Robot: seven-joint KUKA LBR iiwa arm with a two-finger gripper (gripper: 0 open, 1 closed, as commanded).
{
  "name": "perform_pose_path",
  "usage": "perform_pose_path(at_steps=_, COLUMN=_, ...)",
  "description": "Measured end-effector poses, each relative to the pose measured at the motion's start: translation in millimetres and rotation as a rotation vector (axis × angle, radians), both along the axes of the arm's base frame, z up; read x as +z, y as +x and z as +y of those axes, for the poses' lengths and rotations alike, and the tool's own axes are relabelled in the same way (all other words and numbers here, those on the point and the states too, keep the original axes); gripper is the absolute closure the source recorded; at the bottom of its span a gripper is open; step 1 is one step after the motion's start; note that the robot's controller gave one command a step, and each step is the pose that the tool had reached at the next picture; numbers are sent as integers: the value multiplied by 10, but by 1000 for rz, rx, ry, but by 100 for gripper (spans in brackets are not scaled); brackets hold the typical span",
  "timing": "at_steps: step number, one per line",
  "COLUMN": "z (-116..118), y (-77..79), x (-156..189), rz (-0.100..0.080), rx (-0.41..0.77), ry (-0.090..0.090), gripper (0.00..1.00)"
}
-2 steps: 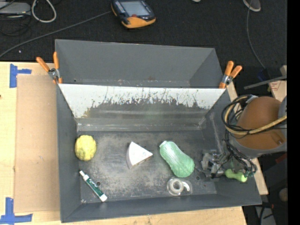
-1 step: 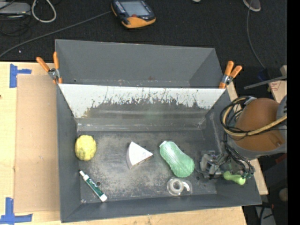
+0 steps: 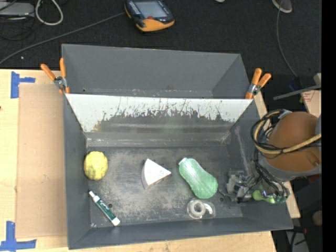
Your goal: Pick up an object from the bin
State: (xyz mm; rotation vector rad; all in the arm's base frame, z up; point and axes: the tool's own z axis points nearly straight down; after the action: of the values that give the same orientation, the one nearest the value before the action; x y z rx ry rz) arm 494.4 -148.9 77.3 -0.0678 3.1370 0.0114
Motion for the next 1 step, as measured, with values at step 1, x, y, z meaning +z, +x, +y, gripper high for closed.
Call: perform_pose_path(at_steps=1, z=101, y=15, x=196, rz=-1, rx=-27, ry=0, gripper=100)
